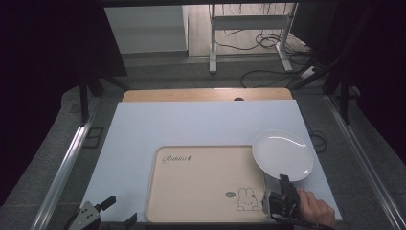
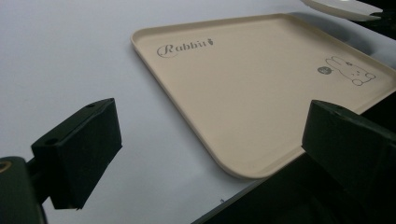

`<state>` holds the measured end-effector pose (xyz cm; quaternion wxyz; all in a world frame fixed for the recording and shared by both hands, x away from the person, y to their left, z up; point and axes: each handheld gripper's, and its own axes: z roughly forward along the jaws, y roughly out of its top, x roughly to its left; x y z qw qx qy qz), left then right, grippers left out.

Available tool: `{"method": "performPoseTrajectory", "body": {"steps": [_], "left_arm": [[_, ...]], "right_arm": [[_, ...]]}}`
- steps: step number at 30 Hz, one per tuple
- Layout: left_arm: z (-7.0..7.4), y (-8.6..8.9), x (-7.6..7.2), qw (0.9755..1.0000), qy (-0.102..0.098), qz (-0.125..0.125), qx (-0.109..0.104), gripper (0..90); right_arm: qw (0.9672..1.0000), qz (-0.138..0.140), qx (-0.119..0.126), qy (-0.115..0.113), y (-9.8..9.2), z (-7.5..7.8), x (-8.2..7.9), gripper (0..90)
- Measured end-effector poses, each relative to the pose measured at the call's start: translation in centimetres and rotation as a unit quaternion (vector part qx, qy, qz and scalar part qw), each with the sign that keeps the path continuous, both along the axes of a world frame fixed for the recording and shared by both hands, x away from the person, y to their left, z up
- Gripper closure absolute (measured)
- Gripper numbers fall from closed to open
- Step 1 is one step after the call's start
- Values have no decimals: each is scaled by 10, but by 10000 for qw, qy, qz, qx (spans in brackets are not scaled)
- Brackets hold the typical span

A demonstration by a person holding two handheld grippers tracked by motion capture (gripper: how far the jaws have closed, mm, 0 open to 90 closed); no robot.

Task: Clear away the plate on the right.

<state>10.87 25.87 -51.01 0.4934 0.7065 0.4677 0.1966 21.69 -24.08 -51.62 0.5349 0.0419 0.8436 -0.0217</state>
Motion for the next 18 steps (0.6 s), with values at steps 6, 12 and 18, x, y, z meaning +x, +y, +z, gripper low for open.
{"method": "performPoseTrajectory", "body": {"steps": [6,12,18], "left_arm": [[0,0,0,10000,1,7,-9,41],[0,0,0,10000,3,8,-9,41],[0,0,0,10000,7,10,-9,41]], "right_arm": [[9999,145,4,-16,10,3,-4,849],[9994,340,33,-41,22,5,-9,845],[9985,526,121,-99,30,4,-11,845]]}}
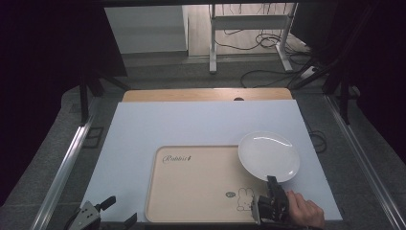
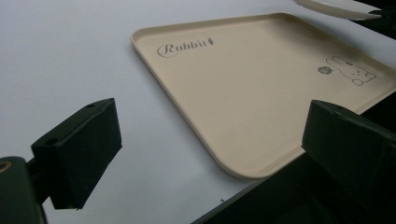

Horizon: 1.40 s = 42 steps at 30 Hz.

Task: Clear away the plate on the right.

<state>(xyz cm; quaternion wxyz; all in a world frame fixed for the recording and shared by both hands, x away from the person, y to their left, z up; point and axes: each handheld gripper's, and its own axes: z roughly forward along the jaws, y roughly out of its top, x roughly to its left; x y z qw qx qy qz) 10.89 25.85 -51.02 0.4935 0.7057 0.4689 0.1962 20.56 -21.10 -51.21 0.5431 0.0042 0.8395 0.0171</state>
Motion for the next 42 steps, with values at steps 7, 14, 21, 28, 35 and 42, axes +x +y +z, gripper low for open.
{"method": "performPoseTrajectory", "body": {"steps": [7,14,21,28,35,42], "left_arm": [[0,0,0,10000,5,0,-1,41],[0,0,0,10000,15,-4,2,41],[0,0,0,10000,20,-6,1,41],[0,0,1,10000,28,-8,-1,41],[0,0,0,10000,34,2,-10,41],[0,0,0,10000,27,4,-12,41]], "right_arm": [[9999,111,-55,19,12,2,-6,842],[9996,276,-55,30,24,1,-11,839],[9984,569,63,16,33,-3,-13,836],[9977,670,-34,54,43,-2,-18,835],[9948,1015,130,5,53,-8,-19,834],[9931,1167,85,37,65,-9,-24,833]]}}
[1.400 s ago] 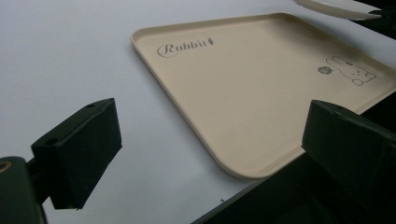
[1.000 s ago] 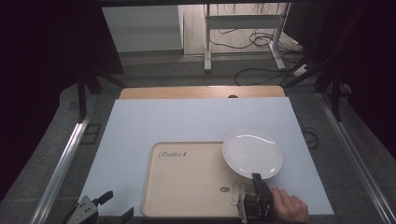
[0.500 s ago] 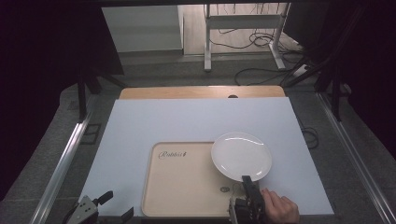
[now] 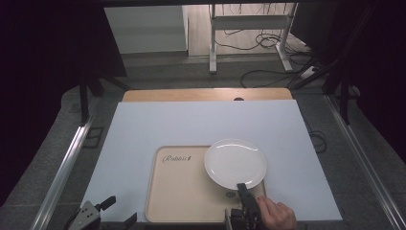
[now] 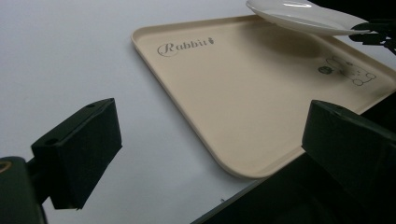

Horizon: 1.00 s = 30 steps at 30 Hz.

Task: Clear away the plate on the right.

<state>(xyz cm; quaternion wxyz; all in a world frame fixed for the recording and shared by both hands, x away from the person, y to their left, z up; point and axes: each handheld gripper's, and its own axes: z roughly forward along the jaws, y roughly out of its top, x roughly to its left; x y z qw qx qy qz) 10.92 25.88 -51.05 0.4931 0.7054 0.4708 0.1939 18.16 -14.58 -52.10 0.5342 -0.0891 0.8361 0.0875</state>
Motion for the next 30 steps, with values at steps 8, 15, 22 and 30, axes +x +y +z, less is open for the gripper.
{"method": "performPoseTrajectory", "body": {"steps": [8,15,22,30], "left_arm": [[0,0,0,10000,-4,0,-2,41],[0,0,0,10000,-14,4,-11,41],[0,0,0,10000,-25,1,-9,41],[0,0,-1,10000,-32,-1,-8,41]], "right_arm": [[9996,23,-139,-228,15,0,-8,833],[9995,321,-53,29,25,-4,-7,833],[9988,494,-30,28,36,-8,-7,833],[9980,617,-82,88,45,-13,-6,833]]}}
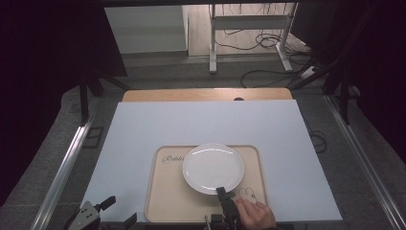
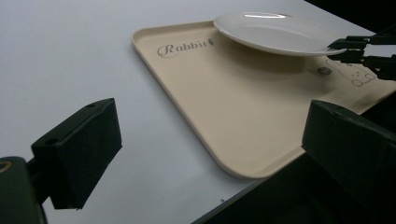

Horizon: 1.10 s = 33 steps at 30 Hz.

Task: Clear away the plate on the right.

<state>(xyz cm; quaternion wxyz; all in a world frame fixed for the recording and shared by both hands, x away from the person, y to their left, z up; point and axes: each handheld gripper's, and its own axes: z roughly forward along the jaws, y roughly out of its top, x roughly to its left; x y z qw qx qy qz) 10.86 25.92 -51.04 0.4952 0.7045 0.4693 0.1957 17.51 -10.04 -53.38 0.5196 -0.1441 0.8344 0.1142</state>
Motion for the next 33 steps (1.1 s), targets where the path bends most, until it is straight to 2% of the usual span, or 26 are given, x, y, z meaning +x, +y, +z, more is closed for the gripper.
{"method": "performPoseTrajectory", "body": {"steps": [5,7,10,11,14,15,16,18,19,33], "left_arm": [[0,0,0,10000,-4,-6,12,41],[0,0,0,10000,-5,-7,13,41],[0,0,0,10000,-10,-4,11,41],[0,0,0,10000,-11,-2,12,41],[0,0,0,10000,-15,-7,18,41],[0,0,-1,10000,-16,-6,18,41],[0,0,-1,10000,-18,-6,18,41],[0,0,-1,10000,-17,-4,15,41],[0,0,0,10000,-15,-4,14,41],[0,0,-1,10000,-20,-4,19,42]], "right_arm": [[9999,19,-73,74,6,-4,0,834],[9999,89,-69,39,7,-6,0,835],[9998,1,-156,79,10,-5,-2,839],[9999,101,-67,107,10,-8,0,840],[9997,106,-81,198,12,-10,-2,845],[9996,90,-126,244,13,-10,-3,847],[9996,21,-198,184,14,-10,-5,850],[9994,20,-192,283,15,-11,-4,854],[9992,120,-110,360,15,-13,-2,856],[9973,134,-164,709,18,-17,0,853]]}}
